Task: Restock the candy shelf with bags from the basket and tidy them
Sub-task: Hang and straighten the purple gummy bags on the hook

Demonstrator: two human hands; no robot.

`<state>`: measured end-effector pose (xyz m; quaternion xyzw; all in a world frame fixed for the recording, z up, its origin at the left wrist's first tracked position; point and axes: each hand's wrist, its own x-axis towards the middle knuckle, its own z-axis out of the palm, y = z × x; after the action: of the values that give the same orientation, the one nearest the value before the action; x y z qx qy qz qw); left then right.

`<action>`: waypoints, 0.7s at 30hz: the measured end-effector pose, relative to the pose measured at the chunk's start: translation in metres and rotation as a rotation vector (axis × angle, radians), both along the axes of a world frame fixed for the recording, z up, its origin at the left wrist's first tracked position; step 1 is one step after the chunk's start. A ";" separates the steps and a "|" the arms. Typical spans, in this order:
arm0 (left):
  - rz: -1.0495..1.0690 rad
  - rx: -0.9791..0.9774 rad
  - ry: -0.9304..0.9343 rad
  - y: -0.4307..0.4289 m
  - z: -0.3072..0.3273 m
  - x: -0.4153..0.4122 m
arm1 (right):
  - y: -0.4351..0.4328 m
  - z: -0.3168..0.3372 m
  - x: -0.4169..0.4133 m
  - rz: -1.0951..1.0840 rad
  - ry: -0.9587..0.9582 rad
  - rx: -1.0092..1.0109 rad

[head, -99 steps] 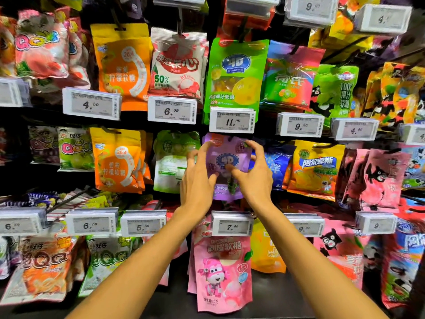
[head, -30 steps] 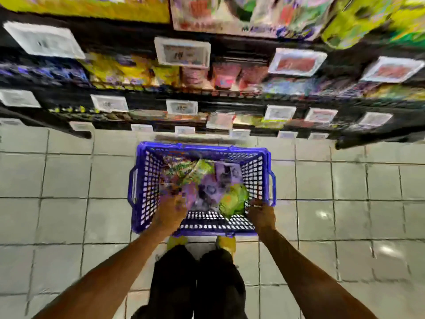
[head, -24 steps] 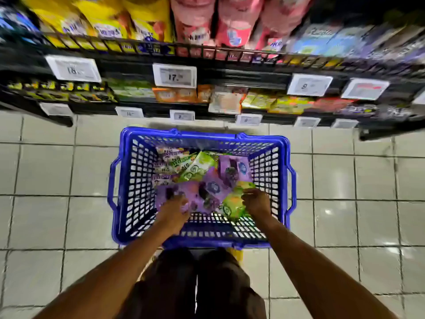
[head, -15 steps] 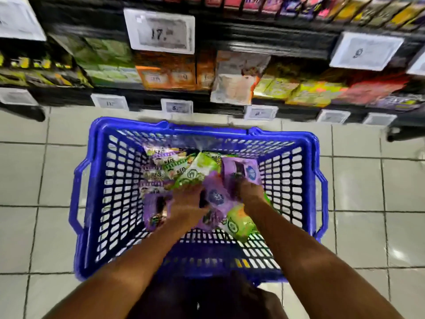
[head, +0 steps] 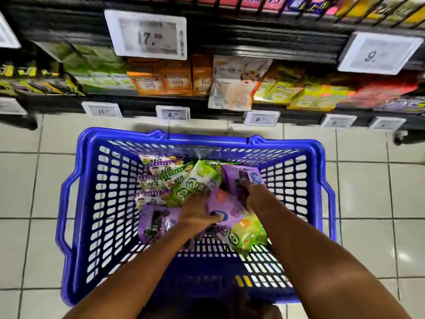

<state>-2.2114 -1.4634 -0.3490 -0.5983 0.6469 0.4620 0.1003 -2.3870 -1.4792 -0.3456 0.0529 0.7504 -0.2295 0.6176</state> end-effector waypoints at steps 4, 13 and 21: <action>0.351 0.110 0.229 -0.003 0.038 0.020 | 0.014 0.046 -0.006 -0.272 -0.070 0.052; 0.652 -0.020 0.456 -0.030 0.234 0.039 | 0.056 0.248 0.016 -0.342 -0.147 -0.183; 0.661 -0.151 0.616 -0.060 0.480 0.021 | 0.048 0.496 0.011 -0.322 -0.142 -0.444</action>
<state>-2.1902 -1.5236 0.1312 -0.6130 0.4528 0.5771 -0.2935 -2.3759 -1.4314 0.1508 0.0506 0.6187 -0.4790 0.6207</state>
